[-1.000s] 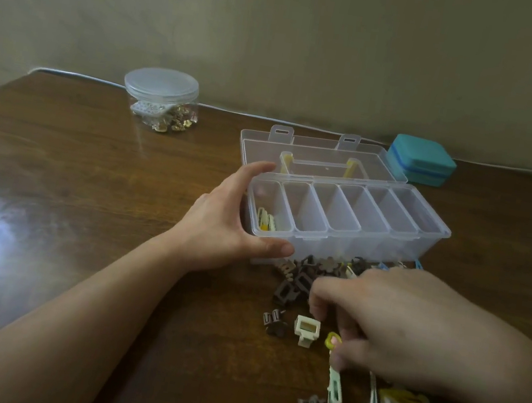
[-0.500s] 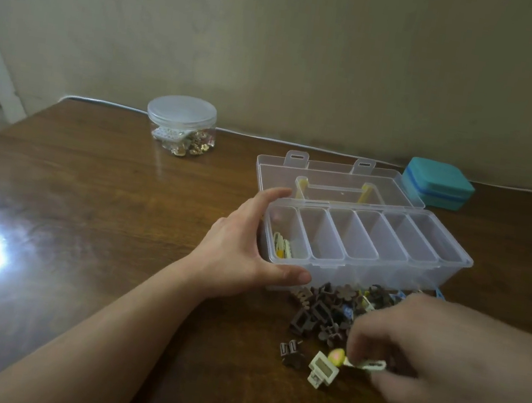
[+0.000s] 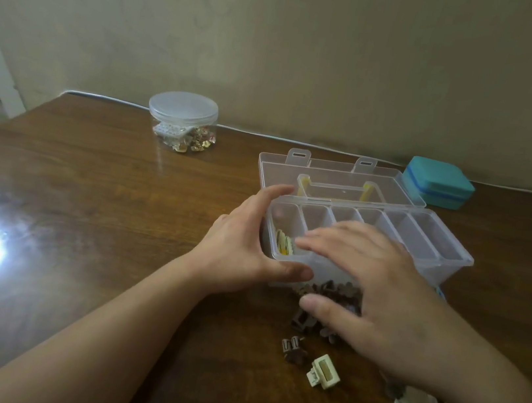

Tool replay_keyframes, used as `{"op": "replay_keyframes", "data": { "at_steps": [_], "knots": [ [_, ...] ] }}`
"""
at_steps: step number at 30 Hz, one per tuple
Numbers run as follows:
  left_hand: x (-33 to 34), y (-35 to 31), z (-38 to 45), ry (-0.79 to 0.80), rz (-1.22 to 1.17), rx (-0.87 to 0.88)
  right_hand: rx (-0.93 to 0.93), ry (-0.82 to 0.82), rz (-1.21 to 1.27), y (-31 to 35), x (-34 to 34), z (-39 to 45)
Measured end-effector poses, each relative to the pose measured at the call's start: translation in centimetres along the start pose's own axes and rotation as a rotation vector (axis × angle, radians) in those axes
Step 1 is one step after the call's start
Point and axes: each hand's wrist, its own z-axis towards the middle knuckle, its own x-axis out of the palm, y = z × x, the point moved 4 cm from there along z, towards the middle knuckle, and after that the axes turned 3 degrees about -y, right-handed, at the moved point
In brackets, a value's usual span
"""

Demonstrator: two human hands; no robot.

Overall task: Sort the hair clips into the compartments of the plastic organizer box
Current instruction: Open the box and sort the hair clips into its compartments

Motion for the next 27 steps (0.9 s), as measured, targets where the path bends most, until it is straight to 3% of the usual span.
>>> {"op": "replay_keyframes", "data": {
  "at_steps": [6,12,15,24,27],
  "knots": [
    [-0.2,0.1,0.0,0.012,-0.009,-0.013,-0.063,-0.113,0.100,-0.1,-5.4,-1.5],
    [-0.3,0.0,-0.1,0.023,-0.023,-0.018,-0.198,0.207,-0.080,0.0,-3.8,-7.0],
    [-0.4,-0.3,-0.2,0.027,-0.026,-0.027,-0.249,0.252,-0.170,-0.3,-1.2,-10.6],
    [-0.8,-1.5,-1.4,-0.013,-0.003,-0.086,-0.295,-0.007,-0.239,-1.8,0.6,-12.5],
    [-1.1,-1.6,-1.5,-0.002,-0.024,-0.108,-0.257,-0.122,-0.062,-1.7,-0.1,-11.5]
  ]
}}
